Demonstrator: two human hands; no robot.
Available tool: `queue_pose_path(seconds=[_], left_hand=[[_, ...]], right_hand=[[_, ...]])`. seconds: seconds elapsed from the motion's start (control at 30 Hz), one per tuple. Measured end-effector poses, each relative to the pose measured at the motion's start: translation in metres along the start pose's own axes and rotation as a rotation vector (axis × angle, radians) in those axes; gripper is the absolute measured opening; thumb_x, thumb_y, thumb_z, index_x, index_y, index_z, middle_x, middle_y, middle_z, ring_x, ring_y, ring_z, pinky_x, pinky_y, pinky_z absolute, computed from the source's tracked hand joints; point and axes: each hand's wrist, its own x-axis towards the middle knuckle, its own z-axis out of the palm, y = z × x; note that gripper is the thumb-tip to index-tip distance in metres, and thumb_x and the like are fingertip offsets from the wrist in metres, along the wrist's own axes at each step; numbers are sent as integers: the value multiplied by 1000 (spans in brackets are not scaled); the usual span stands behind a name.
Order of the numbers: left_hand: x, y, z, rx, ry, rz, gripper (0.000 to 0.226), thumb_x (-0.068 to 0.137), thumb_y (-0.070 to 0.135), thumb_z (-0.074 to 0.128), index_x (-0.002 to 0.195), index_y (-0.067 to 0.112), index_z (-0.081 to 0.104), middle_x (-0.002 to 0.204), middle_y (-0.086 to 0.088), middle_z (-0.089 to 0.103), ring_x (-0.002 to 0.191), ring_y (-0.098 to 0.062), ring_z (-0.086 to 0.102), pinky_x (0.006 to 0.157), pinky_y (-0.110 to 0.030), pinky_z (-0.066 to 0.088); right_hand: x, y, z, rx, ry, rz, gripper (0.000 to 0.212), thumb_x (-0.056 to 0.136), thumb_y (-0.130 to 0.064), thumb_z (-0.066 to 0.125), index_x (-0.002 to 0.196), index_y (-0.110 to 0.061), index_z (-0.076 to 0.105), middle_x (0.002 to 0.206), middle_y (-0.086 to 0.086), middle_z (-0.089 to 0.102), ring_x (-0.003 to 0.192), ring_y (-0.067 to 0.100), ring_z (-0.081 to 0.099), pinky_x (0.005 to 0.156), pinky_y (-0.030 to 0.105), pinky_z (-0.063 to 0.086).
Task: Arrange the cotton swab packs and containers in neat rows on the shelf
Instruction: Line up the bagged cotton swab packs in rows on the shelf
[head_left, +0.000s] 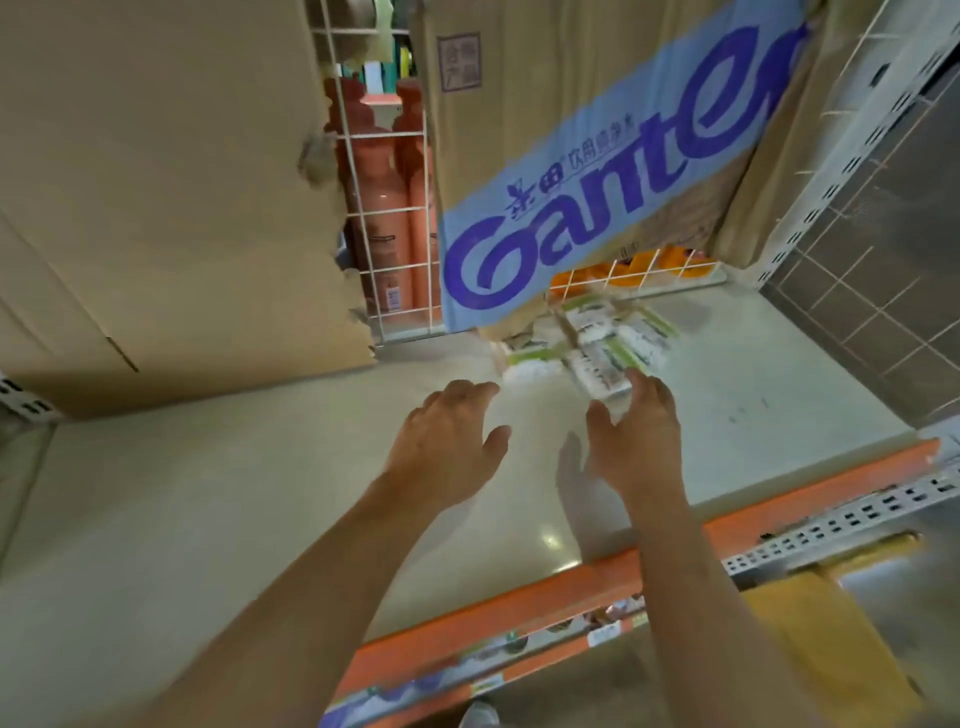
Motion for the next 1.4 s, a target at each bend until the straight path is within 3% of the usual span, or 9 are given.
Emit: queue_pose_path(seconds=[0.17,0.37,0.53,0.73,0.87,1.0,1.17,1.3,1.4], left_hand=[[54,19,23,-107,-23,-88,57,93,40,50,144,23,32,143,-7,41,126,-27,45,103,-41,42],[96,24,33,-274,51,-114,62,82,30,65,137,29,37,137,2,45,124,-22,46,99,-42,47],[106,21,38,-304,106,-188,66,80,26,62,139,31,34,140,-2,40,122,-25,48,94,-41,51],[105,25,47,-177,43,-213,67,84,46,59,143,28,31,145,-6,35,129,-33,36,104,-47,39],[109,22,48,-90,19,-185,75,64,68,57,129,33,46,135,-1,45,120,-26,46,97,-45,46],[108,21,43,-72,2,-160,79,61,60,74,128,31,45,129,-1,48,116,-24,47,96,-44,46],[103,24,36,-15,-78,-168,93,59,61,78,136,30,38,135,-4,44,124,-29,41,100,-46,42],[90,27,33,0,-119,-192,100,49,71,74,132,28,40,129,-3,49,117,-27,48,93,-48,47],[81,25,30,-41,-93,-210,108,49,70,74,139,30,31,133,-4,46,120,-28,46,94,-49,46]], right_hand=[[46,21,-11,22,44,49,60,88,-19,61,143,-13,38,144,14,37,126,38,43,105,47,39],[88,30,-8,-4,-54,73,69,88,-23,61,148,-21,27,154,10,20,130,41,38,104,52,40],[103,35,2,-44,-109,38,77,83,-29,65,149,-21,26,151,12,22,128,39,41,107,49,38],[110,39,4,-98,-194,7,72,85,-34,61,148,-24,29,157,8,15,133,33,38,107,44,37],[105,40,5,-75,-146,-27,57,81,-30,59,136,-19,48,148,6,37,127,26,44,103,35,38],[97,39,-3,-96,-20,-70,40,84,-26,63,120,-8,58,124,10,59,111,27,57,89,30,45],[88,39,-10,-128,49,-63,28,84,-23,63,106,-6,64,103,10,68,95,25,63,76,24,43],[88,39,-13,-42,121,-2,48,80,-15,63,126,-7,53,122,14,57,108,32,56,91,35,46],[97,38,-12,-55,12,4,70,82,-19,65,144,-12,33,145,14,37,127,36,43,105,41,36]])
